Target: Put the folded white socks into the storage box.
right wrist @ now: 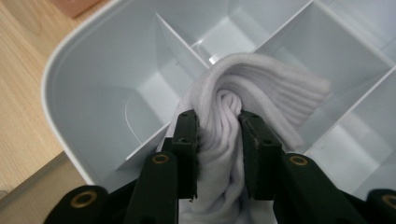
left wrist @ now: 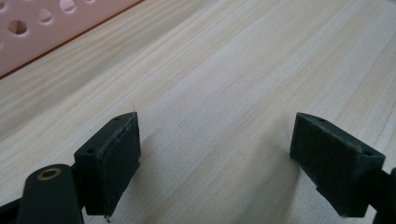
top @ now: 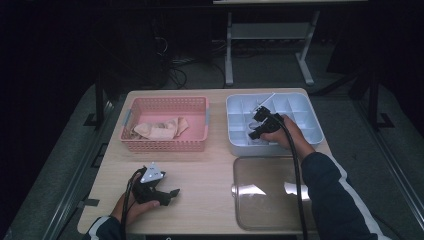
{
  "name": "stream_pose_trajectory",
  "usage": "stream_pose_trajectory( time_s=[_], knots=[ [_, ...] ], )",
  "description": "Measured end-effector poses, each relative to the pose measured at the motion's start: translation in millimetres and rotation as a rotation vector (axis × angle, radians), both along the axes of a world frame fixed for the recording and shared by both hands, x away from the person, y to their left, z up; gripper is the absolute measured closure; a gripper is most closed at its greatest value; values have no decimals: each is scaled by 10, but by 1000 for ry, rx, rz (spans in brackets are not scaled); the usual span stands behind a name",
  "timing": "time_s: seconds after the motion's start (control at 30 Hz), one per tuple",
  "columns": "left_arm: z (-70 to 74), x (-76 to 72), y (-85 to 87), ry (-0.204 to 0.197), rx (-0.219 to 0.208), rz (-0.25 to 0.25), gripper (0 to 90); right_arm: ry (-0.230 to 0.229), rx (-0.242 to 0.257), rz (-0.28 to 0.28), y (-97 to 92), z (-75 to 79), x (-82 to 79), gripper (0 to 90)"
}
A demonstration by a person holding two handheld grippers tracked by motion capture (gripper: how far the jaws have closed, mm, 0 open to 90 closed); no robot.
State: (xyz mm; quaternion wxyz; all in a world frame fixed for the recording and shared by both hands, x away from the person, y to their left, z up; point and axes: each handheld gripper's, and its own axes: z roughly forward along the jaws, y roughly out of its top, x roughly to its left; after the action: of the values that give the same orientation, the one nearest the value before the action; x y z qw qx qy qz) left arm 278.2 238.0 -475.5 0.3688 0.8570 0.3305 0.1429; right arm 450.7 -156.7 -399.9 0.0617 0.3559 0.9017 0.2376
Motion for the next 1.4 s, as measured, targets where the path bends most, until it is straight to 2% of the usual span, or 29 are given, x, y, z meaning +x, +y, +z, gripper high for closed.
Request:
stream_pose_trajectory(
  time_s=[0.17,0.27,0.37,0.47,0.6,0.67,0.73,0.77,0.8,0.9,1.03,1.13,1.23,1.27,1.33,1.4],
  knots=[
    [0,0,0,0,0,0,150,27,-4,5,0,-63,11,707],
    [1,0,1,0,1,-1,151,46,-36,8,38,-150,24,708],
    [1,0,0,1,1,0,151,37,-62,16,74,-160,9,699],
    [1,0,0,0,0,0,150,32,-48,26,65,-143,-2,638],
    [1,0,1,0,1,0,151,-13,-23,36,35,-15,-59,534],
    [1,0,0,0,1,0,151,-65,4,38,-7,126,-115,556],
    [1,0,0,0,0,0,150,-92,45,47,-54,234,-152,566],
    [2,1,1,1,2,-1,151,-120,59,33,-86,306,-174,600],
    [0,0,0,0,1,0,151,-152,50,27,-107,350,-190,621],
    [0,0,0,0,1,0,151,-192,16,-4,-145,361,-172,662],
    [1,0,0,0,1,0,150,-147,5,-31,-164,228,-97,648],
    [1,0,1,0,2,-1,150,-132,-4,-16,-144,83,-40,626],
    [2,0,1,1,2,-1,150,-149,-28,-13,-130,21,-19,692],
    [0,0,0,0,0,0,151,-153,-31,-12,-138,22,-12,741],
    [0,0,0,0,0,0,151,-173,-47,14,-139,28,-26,796],
    [1,0,1,1,1,-1,151,-163,-54,32,-125,21,-44,820]
  ],
)
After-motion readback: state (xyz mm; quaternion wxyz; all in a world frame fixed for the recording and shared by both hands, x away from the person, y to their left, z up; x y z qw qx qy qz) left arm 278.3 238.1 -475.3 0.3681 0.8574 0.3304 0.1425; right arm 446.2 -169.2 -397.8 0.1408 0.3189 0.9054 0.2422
